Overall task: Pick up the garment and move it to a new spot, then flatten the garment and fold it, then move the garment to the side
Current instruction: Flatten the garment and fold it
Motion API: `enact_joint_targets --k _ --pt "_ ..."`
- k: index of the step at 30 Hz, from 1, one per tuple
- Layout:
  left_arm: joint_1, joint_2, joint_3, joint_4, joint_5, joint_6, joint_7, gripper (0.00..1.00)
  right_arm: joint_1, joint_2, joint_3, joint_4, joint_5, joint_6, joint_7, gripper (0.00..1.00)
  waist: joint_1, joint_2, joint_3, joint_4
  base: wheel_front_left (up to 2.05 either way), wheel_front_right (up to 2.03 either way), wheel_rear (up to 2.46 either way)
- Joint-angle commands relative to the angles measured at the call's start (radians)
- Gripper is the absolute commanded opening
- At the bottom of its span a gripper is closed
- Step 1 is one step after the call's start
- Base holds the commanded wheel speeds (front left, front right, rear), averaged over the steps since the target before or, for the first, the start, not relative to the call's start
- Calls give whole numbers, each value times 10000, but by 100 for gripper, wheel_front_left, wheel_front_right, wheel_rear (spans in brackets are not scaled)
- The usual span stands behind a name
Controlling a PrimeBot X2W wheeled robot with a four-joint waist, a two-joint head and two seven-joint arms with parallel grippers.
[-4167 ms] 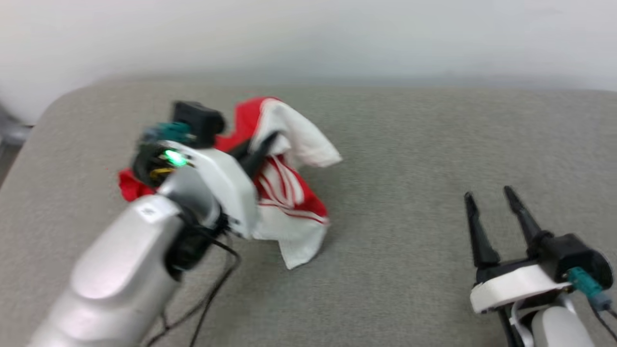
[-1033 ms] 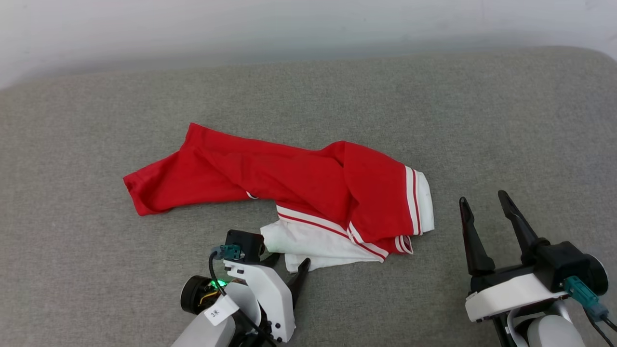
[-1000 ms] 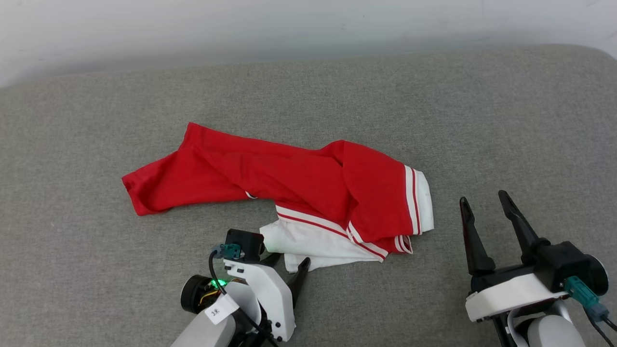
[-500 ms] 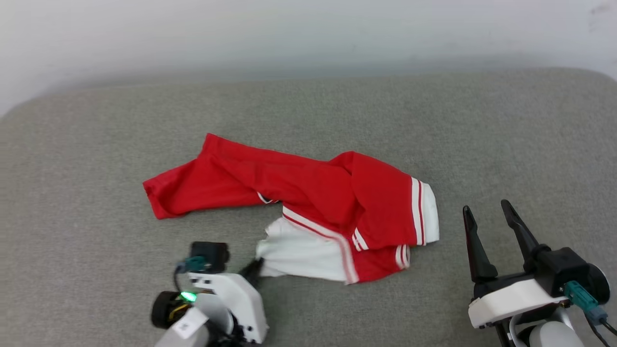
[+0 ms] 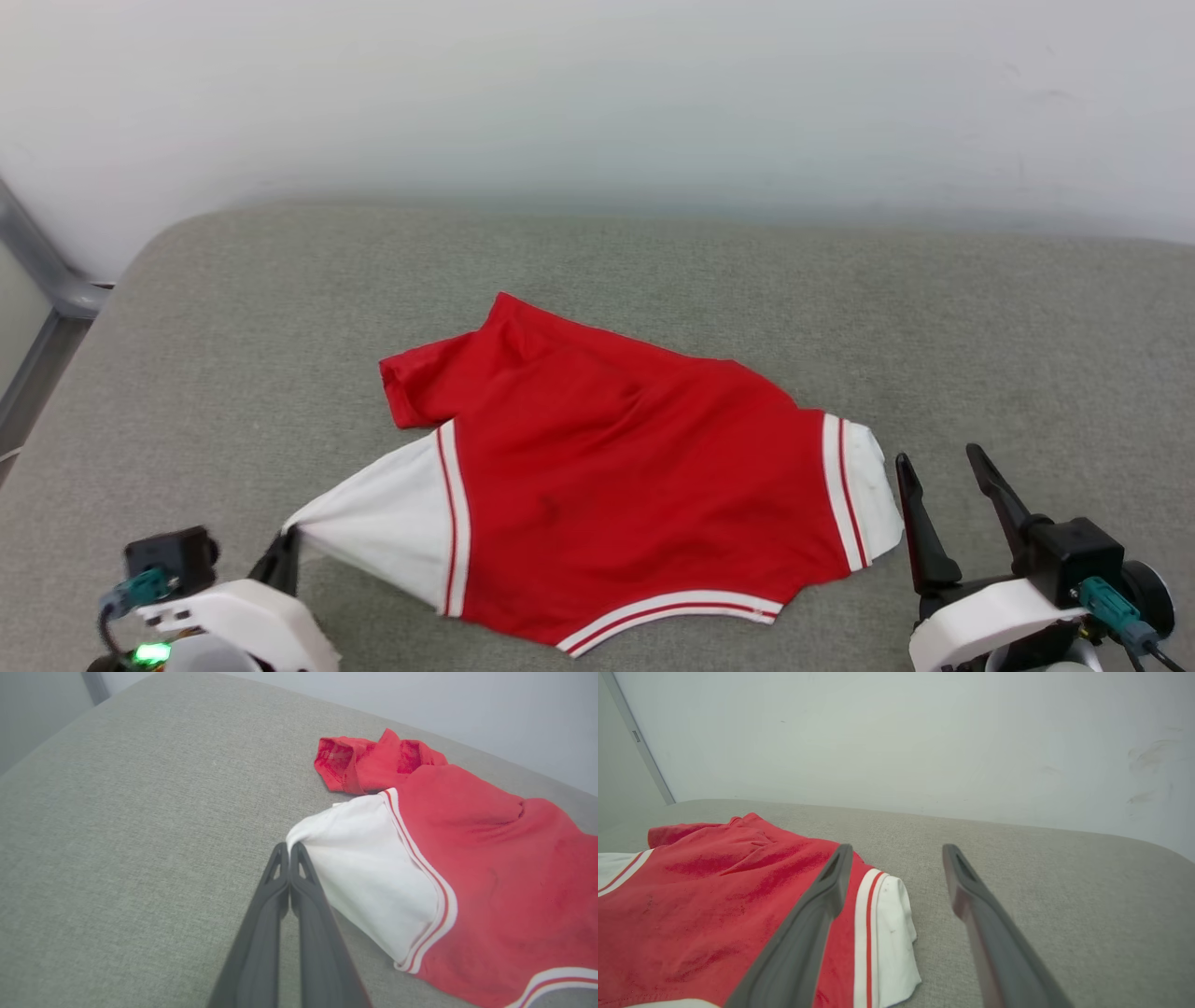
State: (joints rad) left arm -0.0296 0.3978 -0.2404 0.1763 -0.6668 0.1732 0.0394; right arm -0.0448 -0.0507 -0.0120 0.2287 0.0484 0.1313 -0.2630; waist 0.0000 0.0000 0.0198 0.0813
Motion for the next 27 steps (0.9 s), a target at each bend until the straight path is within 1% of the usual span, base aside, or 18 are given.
enact_joint_targets --k 1,5,7,9,10,11,14,16,20,23,27 --pt "286 68 217 -138 -163 152 -101 0 80 10 -84 127 -104 -10 68 100 0 0 -120 154 0 0 0" --pt "703 185 568 113 -412 220 -201 0 31 10 -209 399 -182 -10 244 100 0 0 -134 238 0 0 0" --pt "784 176 458 380 -423 43 -219 0 -33 9 -224 489 -193 -10 316 100 0 0 -111 238 0 0 0" --pt "753 95 426 478 -446 -13 -316 1 -54 9 -238 517 -197 -10 333 100 0 0 -97 237 0 0 0" --pt "705 46 335 569 -404 -105 -400 66 -64 7 -270 554 -197 -10 317 100 0 0 -87 240 0 0 0" --pt "665 -14 276 674 -375 -166 -470 100 -67 9 -290 572 -199 -10 313 100 0 0 -81 245 0 0 0" --pt "419 -90 18 785 -61 -349 -884 100 -81 10 -361 601 -225 -10 369 100 0 0 -75 261 0 0 0" --pt "251 -178 -160 699 166 -569 -1383 100 -123 9 -432 588 -257 -10 444 100 0 0 -113 281 0 0 0" --pt "-19 -246 -485 423 657 -952 -2307 100 -268 -36 -428 451 -125 -10 1065 100 0 0 -203 372 0 0 0" --pt "-167 -360 -696 89 975 -1128 -2650 100 -453 -426 -153 338 50 -10 2168 100 0 0 -219 481 0 0 0" --pt "-267 -493 -889 -279 1213 -1185 -2809 100 -870 -1123 576 320 603 -10 4451 100 0 0 -149 637 0 0 0"
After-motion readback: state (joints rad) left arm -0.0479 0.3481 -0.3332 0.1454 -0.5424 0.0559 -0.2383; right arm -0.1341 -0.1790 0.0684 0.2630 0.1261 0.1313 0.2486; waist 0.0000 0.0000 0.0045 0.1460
